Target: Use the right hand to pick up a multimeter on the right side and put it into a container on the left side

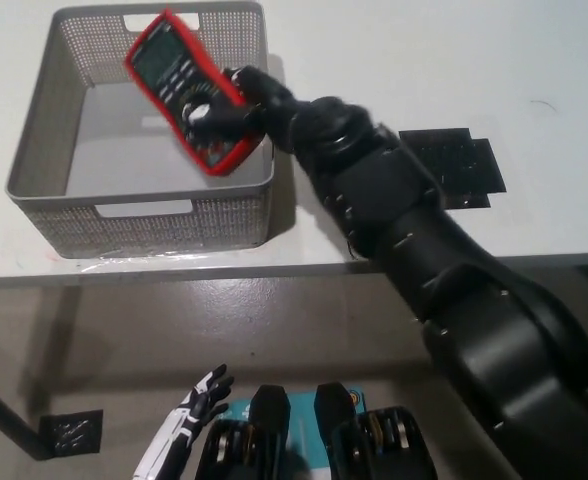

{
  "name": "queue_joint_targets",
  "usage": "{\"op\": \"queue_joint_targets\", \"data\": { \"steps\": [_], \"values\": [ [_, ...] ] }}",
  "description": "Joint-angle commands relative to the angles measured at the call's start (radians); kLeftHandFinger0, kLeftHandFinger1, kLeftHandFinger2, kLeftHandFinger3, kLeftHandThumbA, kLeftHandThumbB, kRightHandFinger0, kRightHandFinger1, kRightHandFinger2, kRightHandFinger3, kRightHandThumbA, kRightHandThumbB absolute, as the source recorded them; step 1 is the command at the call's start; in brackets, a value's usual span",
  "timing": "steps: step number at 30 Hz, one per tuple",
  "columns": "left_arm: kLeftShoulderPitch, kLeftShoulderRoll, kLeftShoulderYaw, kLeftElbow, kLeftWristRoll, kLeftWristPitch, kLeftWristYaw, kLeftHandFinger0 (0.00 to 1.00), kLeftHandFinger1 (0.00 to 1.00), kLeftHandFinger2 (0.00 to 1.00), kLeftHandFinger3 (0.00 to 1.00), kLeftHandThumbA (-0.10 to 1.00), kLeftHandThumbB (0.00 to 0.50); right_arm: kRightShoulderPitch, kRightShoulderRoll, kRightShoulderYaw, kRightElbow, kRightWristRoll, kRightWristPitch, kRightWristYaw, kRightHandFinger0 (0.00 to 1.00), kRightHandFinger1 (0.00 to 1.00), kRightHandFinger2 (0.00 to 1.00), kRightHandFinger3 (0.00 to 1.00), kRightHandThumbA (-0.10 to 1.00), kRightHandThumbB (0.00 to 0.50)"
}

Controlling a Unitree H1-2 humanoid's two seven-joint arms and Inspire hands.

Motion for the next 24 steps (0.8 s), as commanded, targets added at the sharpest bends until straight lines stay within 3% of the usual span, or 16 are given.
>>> {"op": "queue_joint_targets", "data": {
  "steps": [1,3,5,6,7,8,9,15,24],
  "values": [
    [0.002,0.019,-0.021,-0.030,0.034,-0.023,-0.011,1.00,1.00,1.00,1.00,1.00,0.239,-0.093,0.014,0.148,0.074,-0.222,-0.219,-0.184,0.02,0.48,0.87,0.72,-0.10,0.180],
    [0.003,0.019,-0.024,-0.036,0.036,-0.011,-0.006,1.00,1.00,1.00,1.00,1.00,0.245,-0.089,0.001,0.159,0.081,-0.217,-0.244,-0.198,0.00,0.46,0.86,0.70,-0.10,0.180],
    [0.002,0.020,-0.025,-0.040,0.022,0.006,-0.015,1.00,1.00,1.00,1.00,1.00,0.256,-0.097,-0.010,0.155,0.082,-0.205,-0.245,-0.206,0.34,0.78,1.00,0.97,0.31,0.278],
    [-0.001,0.021,-0.028,-0.037,0.029,0.007,-0.014,1.00,1.00,1.00,1.00,1.00,0.256,-0.103,-0.021,0.137,0.075,-0.181,-0.252,-0.173,0.63,0.99,1.00,1.00,0.61,0.380],
    [-0.004,0.020,-0.031,-0.034,0.032,0.004,-0.014,1.00,1.00,1.00,1.00,1.00,0.246,-0.107,-0.029,0.128,0.071,-0.170,-0.257,-0.135,0.90,1.00,1.00,1.00,0.77,0.412],
    [-0.005,0.020,-0.033,-0.032,0.034,0.002,-0.014,1.00,1.00,1.00,1.00,1.00,0.238,-0.114,-0.036,0.119,0.065,-0.161,-0.254,-0.096,1.00,1.00,1.00,1.00,0.86,0.466],
    [-0.006,0.020,-0.035,-0.029,0.036,-0.001,-0.014,1.00,1.00,1.00,1.00,1.00,0.240,-0.124,-0.044,0.113,0.055,-0.155,-0.246,-0.048,1.00,1.00,1.00,1.00,0.91,0.497],
    [-0.009,0.018,-0.037,-0.023,0.017,0.008,-0.021,1.00,1.00,1.00,1.00,1.00,0.279,-0.151,-0.061,0.101,0.029,-0.168,-0.264,-0.027,1.00,1.00,1.00,1.00,0.99,0.500],
    [-0.017,0.020,-0.046,-0.026,0.049,-0.006,-0.008,1.00,1.00,1.00,1.00,1.00,0.250,-0.174,-0.101,0.011,-0.053,-0.137,-0.346,-0.027,1.00,1.00,1.00,1.00,1.00,0.500]
  ]
}}
